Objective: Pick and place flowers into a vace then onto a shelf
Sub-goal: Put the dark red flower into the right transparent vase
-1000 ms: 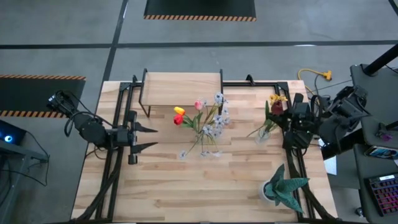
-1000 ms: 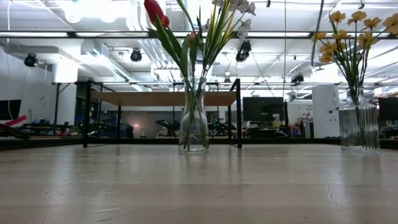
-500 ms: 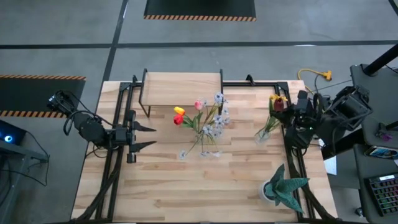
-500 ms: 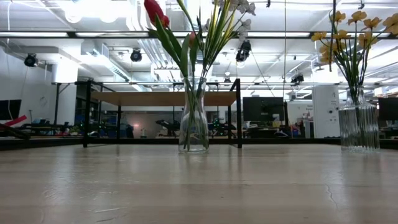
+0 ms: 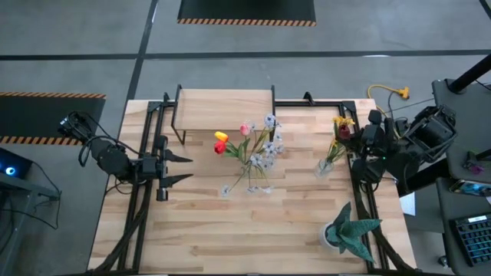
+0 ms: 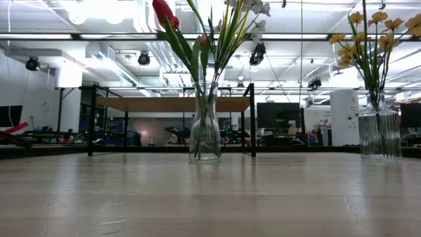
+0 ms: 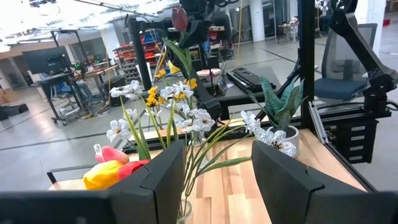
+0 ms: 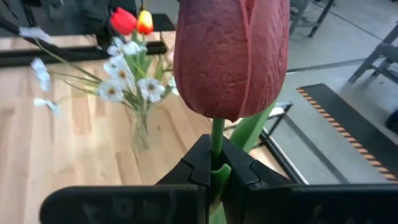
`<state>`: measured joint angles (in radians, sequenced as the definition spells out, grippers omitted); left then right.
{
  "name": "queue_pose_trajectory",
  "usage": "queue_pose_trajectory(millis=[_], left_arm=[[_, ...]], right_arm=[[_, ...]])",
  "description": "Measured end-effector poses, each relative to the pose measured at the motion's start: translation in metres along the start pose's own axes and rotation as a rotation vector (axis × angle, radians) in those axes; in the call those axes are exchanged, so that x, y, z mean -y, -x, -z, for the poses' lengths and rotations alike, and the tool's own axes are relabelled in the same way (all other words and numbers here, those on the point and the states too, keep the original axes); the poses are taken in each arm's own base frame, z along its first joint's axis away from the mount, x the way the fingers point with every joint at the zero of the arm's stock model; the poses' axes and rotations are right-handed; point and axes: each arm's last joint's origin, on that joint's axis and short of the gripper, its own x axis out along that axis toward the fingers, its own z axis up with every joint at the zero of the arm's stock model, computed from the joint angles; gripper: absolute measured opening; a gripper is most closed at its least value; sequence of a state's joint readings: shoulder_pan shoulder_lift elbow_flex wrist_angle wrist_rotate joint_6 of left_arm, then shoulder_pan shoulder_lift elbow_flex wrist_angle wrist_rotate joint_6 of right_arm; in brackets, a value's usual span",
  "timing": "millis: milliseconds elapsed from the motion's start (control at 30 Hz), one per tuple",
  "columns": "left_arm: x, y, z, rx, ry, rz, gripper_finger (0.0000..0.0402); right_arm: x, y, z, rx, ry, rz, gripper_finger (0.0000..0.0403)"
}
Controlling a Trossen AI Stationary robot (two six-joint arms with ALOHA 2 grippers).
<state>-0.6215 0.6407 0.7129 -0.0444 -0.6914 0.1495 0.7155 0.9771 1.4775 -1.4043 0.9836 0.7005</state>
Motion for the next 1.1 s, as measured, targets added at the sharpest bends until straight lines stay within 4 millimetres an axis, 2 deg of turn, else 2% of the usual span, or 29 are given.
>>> queue_pose_trajectory(millis=[700,1100], left_arm=[[0.000,0.000,0.000,0.000,0.011,0.000,0.0169],[0.000,0.000,0.000,-0.001,0.012,0.000,0.0169]], right_arm=[[0.002,0.001,0.003,-0.051,-0.007,-0.030,0.0008],[0.012,0.011,-0.008,-0.039,-0.051,-0.063,0.0008]])
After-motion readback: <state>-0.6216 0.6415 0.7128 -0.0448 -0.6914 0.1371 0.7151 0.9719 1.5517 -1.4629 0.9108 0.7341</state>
